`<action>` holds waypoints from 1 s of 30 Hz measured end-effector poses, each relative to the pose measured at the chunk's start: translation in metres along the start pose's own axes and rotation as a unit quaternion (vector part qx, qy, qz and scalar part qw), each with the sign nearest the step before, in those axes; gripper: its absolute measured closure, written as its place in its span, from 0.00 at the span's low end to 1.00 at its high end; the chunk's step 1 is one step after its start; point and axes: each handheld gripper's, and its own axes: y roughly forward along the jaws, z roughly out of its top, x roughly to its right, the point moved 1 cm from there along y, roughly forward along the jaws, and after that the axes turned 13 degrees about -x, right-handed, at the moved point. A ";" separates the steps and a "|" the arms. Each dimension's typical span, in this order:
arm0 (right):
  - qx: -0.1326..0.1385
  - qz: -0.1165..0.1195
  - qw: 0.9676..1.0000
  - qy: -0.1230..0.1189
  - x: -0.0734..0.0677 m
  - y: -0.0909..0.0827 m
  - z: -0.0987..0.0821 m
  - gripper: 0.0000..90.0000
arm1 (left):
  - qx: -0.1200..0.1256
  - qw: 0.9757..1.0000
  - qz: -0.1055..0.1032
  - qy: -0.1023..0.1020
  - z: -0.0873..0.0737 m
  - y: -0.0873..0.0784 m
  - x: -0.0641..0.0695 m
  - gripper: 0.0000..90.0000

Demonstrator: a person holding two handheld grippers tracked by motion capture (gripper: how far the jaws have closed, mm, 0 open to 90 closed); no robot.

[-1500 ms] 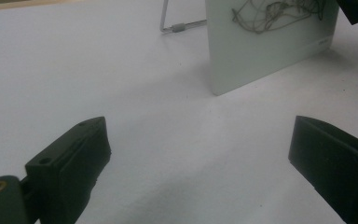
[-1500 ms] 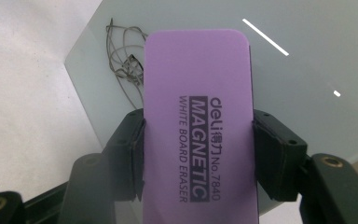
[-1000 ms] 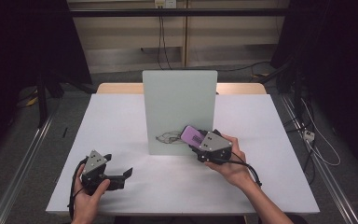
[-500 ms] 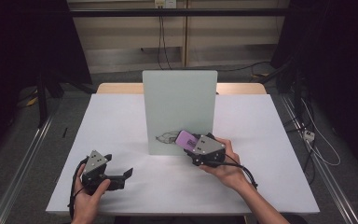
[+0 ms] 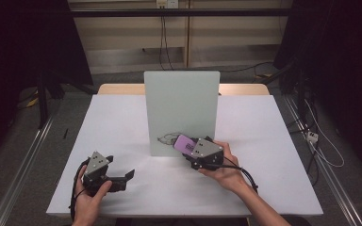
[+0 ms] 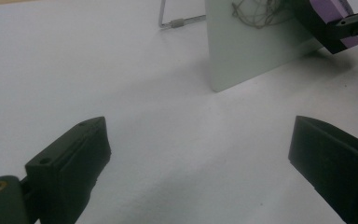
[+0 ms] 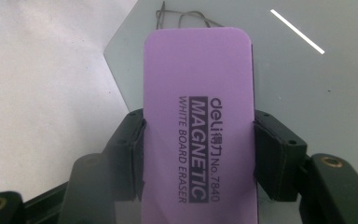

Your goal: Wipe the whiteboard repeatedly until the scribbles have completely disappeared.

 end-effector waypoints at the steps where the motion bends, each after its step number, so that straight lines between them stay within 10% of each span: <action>1: -0.001 -0.002 1.000 -0.002 0.000 0.000 0.000 0.46 | -0.001 1.000 0.001 0.002 0.000 0.000 0.000 0.06; 15: 0.036 -0.064 0.996 0.048 0.036 -0.033 -0.001 0.46 | 0.000 1.000 0.001 0.003 0.000 -0.001 -0.001 0.06; 30: 0.035 -0.058 0.997 0.034 0.018 -0.018 -0.005 0.46 | -0.001 1.000 -0.002 0.001 0.000 0.001 0.001 0.06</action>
